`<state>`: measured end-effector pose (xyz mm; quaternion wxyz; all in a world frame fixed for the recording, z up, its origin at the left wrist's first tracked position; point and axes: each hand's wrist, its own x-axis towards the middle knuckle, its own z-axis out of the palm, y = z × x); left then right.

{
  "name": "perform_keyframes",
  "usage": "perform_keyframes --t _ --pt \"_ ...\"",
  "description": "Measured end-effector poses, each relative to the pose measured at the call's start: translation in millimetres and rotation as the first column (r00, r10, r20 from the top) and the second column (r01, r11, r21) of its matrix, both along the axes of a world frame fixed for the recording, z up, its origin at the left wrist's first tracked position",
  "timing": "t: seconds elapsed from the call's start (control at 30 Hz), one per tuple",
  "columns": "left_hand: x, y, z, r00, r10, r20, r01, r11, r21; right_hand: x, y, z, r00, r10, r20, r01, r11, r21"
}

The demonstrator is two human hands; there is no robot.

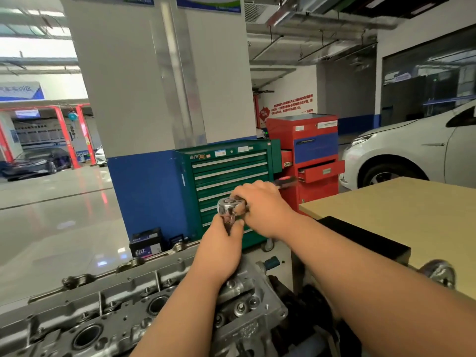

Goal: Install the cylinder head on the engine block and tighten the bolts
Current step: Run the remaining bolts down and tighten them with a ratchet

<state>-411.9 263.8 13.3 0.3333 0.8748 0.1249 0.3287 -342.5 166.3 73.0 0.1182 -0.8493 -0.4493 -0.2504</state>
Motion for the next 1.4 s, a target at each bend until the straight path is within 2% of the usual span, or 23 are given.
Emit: perform_keyframes --t 0.03,0.07,0.17,0.2,0.27,0.3,0.33,0.37,0.4,0.47,0.57,0.63,0.7,0.77,0.87,0.93,1.0,1.07,1.13,1.2,1.27,1.3,1.4 --pt "-1.2 -0.3 0.1 1.000 0.007 0.006 -0.006 1.000 -0.012 3.2 4.2 6.1 0.995 0.057 -0.081 -0.062 0.997 -0.055" --pt "-3.5 0.3 1.8 1.000 0.009 0.017 -0.008 0.999 -0.046 0.0 8.8 12.9 0.995 0.049 -0.084 -0.060 0.990 -0.124" --pt "-6.1 4.0 2.3 0.999 0.012 0.035 -0.011 1.000 -0.013 -21.3 6.6 22.1 0.985 -0.169 0.023 0.170 0.956 -0.240" --pt "-8.9 -9.4 6.9 1.000 0.016 0.018 -0.016 1.000 0.000 -33.0 -2.9 15.9 0.969 -0.242 0.053 0.247 0.942 -0.227" --pt "-6.1 -32.4 8.6 0.980 0.134 0.147 -0.151 0.983 0.108 -63.4 -16.6 -6.7 0.955 -0.256 0.151 0.280 0.945 -0.167" --pt "-5.6 -40.9 6.4 0.978 0.148 0.145 -0.163 0.982 0.098 -77.4 -16.6 -16.8 0.947 -0.231 0.225 0.271 0.948 -0.169" --pt "-0.9 -37.1 0.1 0.975 0.141 0.171 -0.168 0.973 0.160 -84.4 -13.6 -20.6 0.939 -0.211 0.271 0.265 0.947 -0.180" --pt "1.0 -27.3 0.8 0.991 0.079 0.110 -0.092 0.988 0.127 -82.3 -7.7 -19.3 0.935 -0.222 0.278 0.271 0.950 -0.156" --pt "0.1 -17.2 0.8 0.996 0.067 0.051 -0.074 0.985 0.153 -71.4 -3.1 -13.5 0.939 -0.242 0.243 0.272 0.957 -0.101" --pt "-3.5 6.5 -3.2 0.997 0.072 0.000 -0.071 0.994 0.086 -38.3 -0.4 3.6 0.971 -0.194 0.142 0.201 0.979 -0.034" --pt "0.4 3.2 -3.9 0.997 0.061 0.046 -0.065 0.994 0.087 -14.9 -1.2 26.5 0.993 -0.115 0.005 0.114 0.967 -0.226" --pt "1.3 0.6 -4.3 0.998 0.056 -0.012 -0.055 0.995 0.085 -30.4 4.0 20.7 0.972 -0.216 0.090 0.233 0.931 -0.282" --pt "1.7 4.5 -4.6 0.993 0.071 -0.093 -0.061 0.992 0.111 -54.3 4.1 0.0 0.937 -0.277 0.212 0.325 0.913 -0.244" --pt "3.6 2.0 -2.9 0.991 0.095 -0.093 -0.081 0.986 0.145 -61.1 -7.3 -11.8 0.931 -0.223 0.288 0.285 0.939 -0.193" --pt "3.1 -5.9 1.3 0.990 0.132 -0.054 -0.129 0.990 0.055 -21.9 -17.6 8.1 0.985 -0.136 0.107 0.147 0.984 -0.098" --pt "0.7 -9.8 1.2 0.988 0.150 -0.044 -0.150 0.989 -0.003 -13.6 -13.5 23.7 0.992 -0.126 -0.004 0.123 0.971 -0.206" --pt "-1.7 -9.2 1.9 0.987 0.157 -0.041 -0.159 0.986 -0.041 -28.4 -2.1 20.8 0.964 -0.264 0.031 0.261 0.922 -0.284" --pt "-3.7 -7.4 2.2 0.981 0.155 -0.119 -0.160 0.987 -0.033 -56.7 2.1 -3.1 0.933 -0.316 0.173 0.350 0.908 -0.232" --pt "-3.2 -4.5 0.4 0.981 0.145 -0.130 -0.151 0.988 -0.039 -59.3 -5.9 -16.1 0.923 -0.240 0.301 0.286 0.951 -0.117" --pt "-4.2 -8.7 2.3 0.984 0.145 -0.101 -0.150 0.988 -0.044 -28.2 -17.5 -6.2 0.953 -0.166 0.252 0.181 0.983 -0.037" --pt "-2.9 -12.1 4.1 0.987 0.132 -0.086 -0.136 0.990 -0.043 0.4 -22.4 10.8 0.998 -0.041 0.039 0.045 0.994 -0.100" --pt "-3.4 -13.1 3.4 0.989 0.124 -0.086 -0.129 0.990 -0.052 4.7 -21.4 12.7 1.000 -0.003 -0.002 0.002 0.987 -0.161" --pt "-3.0 -9.3 2.5 0.993 0.107 -0.059 -0.111 0.990 -0.083 6.9 -13.3 14.6 0.995 0.094 0.039 -0.084 0.977 -0.198"
